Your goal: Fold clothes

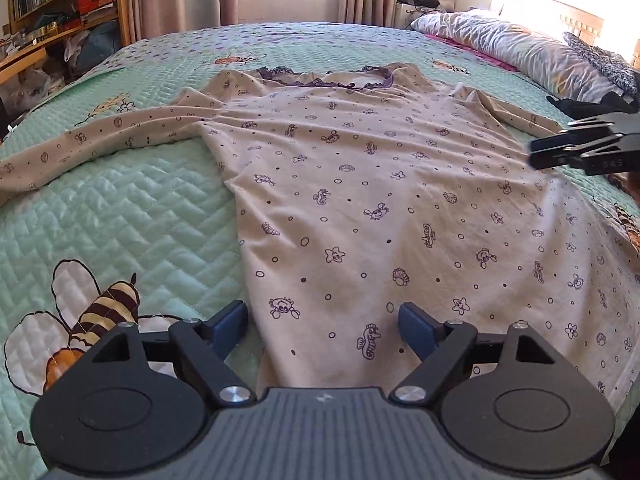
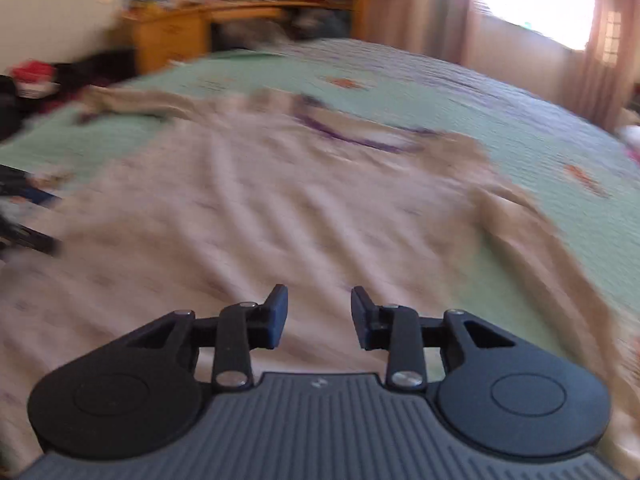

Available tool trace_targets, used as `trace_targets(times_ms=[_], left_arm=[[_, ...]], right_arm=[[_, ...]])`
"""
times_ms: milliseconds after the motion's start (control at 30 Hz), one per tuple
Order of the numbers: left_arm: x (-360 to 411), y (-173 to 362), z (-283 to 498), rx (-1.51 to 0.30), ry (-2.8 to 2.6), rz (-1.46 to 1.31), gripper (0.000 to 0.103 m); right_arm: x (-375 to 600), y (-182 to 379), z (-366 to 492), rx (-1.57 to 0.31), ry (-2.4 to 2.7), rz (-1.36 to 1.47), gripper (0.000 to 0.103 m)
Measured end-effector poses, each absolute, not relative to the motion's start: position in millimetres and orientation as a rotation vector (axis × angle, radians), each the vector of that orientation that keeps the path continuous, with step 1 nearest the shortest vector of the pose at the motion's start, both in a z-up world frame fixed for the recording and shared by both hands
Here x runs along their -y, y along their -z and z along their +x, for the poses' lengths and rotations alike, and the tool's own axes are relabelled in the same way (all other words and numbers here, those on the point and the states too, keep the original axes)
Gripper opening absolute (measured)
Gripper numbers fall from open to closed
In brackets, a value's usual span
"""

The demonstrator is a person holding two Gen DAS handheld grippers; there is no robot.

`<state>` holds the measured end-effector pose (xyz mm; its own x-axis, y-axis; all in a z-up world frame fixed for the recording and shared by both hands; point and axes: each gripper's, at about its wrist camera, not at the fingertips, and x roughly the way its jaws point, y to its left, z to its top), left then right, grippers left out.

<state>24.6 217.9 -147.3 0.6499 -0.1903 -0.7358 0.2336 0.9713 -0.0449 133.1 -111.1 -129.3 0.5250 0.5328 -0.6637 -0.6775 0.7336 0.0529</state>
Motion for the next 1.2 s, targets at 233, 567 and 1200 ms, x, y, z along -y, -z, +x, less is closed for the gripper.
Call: trace_targets(times_ms=[233,567,1200], left_arm=[[-233.7,143.0,12.6,-0.816,0.248,0.004,0.084],[-238.0,93.4,54.2,-0.739,0.140,-0.106,0.086],[-154.7,148.9,204.6,-0.823,0.058,0.249,0.102]], right_arm=[[134.8,132.1,157.8,-0.699,-0.529,-0.143,0.027],[171.3,159.2,182.6,-0.737,-0.335,-0.055,0.025],[172.6,160.7,184.4,-0.729,-0.491,-0.011,0.052]])
